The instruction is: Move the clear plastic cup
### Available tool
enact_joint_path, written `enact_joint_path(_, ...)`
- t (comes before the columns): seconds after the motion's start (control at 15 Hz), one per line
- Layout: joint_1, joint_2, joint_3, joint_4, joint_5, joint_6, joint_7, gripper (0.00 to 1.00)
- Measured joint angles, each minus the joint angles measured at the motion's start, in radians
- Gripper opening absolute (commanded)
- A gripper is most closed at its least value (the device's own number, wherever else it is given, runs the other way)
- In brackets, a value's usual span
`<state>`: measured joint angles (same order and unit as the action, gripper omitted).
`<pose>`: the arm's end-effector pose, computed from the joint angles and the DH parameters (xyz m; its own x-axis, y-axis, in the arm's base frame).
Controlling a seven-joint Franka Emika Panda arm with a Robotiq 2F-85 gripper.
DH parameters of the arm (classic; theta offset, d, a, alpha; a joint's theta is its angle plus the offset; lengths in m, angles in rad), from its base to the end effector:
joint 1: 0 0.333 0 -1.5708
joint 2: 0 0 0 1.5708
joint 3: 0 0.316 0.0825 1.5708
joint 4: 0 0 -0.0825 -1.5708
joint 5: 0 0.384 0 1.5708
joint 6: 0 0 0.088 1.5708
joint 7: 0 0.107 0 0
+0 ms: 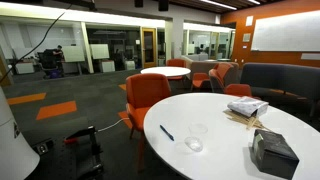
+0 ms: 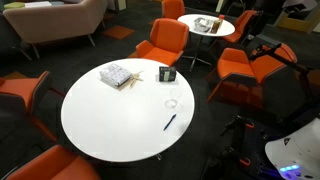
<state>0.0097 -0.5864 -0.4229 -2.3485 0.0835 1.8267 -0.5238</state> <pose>0.3532 -0.1698 0.5293 0.9777 0.1275 0.1672 0.1679 -0.9520 -0.2561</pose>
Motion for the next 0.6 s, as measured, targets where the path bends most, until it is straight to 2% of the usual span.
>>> enact_joint_path(0.6, -0.015, 0.011, 0.009, -0.001, 0.007, 0.007, 0.003, 1.0)
